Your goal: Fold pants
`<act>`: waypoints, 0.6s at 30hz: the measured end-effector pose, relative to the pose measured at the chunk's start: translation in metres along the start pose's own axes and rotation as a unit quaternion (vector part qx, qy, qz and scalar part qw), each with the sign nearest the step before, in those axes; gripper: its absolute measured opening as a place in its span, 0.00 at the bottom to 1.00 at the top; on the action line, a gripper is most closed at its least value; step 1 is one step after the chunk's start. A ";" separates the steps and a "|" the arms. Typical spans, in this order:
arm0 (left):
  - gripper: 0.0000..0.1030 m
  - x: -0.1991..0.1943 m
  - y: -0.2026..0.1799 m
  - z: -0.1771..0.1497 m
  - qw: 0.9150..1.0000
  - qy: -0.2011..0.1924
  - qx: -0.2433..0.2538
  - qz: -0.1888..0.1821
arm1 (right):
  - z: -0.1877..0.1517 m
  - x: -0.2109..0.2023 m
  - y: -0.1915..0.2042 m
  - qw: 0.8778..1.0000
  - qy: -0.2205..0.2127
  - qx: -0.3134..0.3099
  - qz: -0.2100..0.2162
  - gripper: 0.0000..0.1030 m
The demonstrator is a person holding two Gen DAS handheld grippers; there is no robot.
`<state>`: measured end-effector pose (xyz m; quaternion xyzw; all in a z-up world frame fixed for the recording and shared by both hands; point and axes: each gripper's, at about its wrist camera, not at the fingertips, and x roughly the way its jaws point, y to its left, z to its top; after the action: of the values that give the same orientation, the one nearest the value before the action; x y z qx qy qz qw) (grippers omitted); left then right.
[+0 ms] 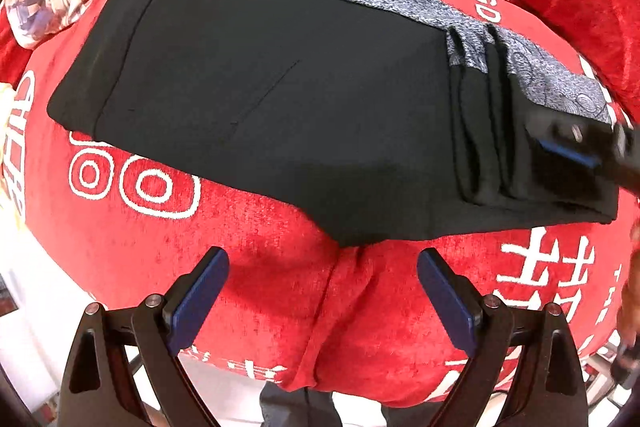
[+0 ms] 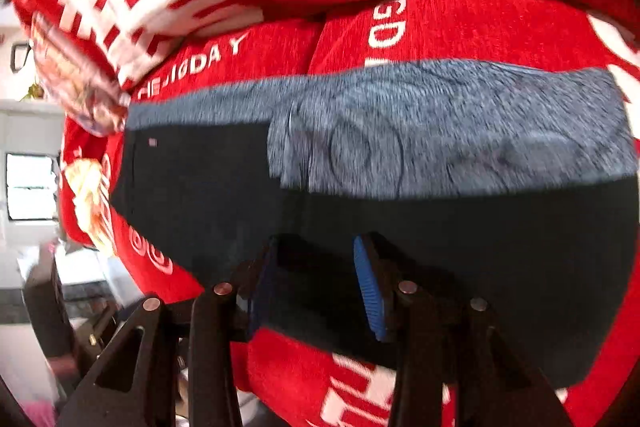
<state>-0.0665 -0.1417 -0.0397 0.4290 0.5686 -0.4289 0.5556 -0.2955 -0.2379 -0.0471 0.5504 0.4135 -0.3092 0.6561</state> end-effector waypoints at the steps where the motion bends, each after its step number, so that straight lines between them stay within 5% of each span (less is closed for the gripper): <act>1: 0.93 -0.001 0.001 0.000 1.000 -0.002 0.000 -0.003 | -0.005 -0.003 0.003 1.000 -0.001 -0.006 -0.012 0.43; 9: 0.93 0.003 0.006 0.016 1.000 -0.006 0.023 -0.012 | -0.027 -0.009 0.012 0.999 -0.011 0.004 -0.048 0.47; 18: 0.93 -0.016 0.059 0.029 0.999 -0.024 0.018 -0.014 | -0.035 -0.007 0.039 0.996 -0.011 0.007 -0.088 0.47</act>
<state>-0.0023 -0.1540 -0.0252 0.4209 0.5533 -0.4566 0.5552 -0.2725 -0.1959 -0.0241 0.5132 0.4513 -0.3749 0.6264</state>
